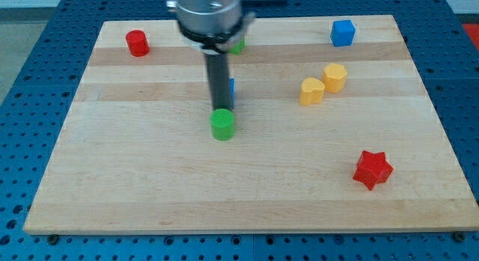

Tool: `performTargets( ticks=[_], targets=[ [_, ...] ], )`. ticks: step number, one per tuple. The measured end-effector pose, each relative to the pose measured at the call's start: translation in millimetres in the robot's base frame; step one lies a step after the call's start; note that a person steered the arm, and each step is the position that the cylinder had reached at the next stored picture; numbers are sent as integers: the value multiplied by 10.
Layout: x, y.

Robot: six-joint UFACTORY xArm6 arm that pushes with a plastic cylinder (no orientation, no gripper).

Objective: Slide the yellow heart vertically to the bottom side of the red circle

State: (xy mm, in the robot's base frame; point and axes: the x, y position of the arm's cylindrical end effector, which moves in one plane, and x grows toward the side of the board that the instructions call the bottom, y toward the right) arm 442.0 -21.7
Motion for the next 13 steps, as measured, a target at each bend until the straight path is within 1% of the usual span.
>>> performTargets(
  ticks=[1,2,3,4,5,6,7,9,10,11,12,13],
  targets=[
    [115,843],
    [115,1707],
    [-349,1796],
    [-593,1182],
    [-349,153],
    [-266,769],
    [51,934],
    [-101,-466],
    [54,-215],
    [60,-1134],
    [2,-1614],
    [464,-1570]
  ],
)
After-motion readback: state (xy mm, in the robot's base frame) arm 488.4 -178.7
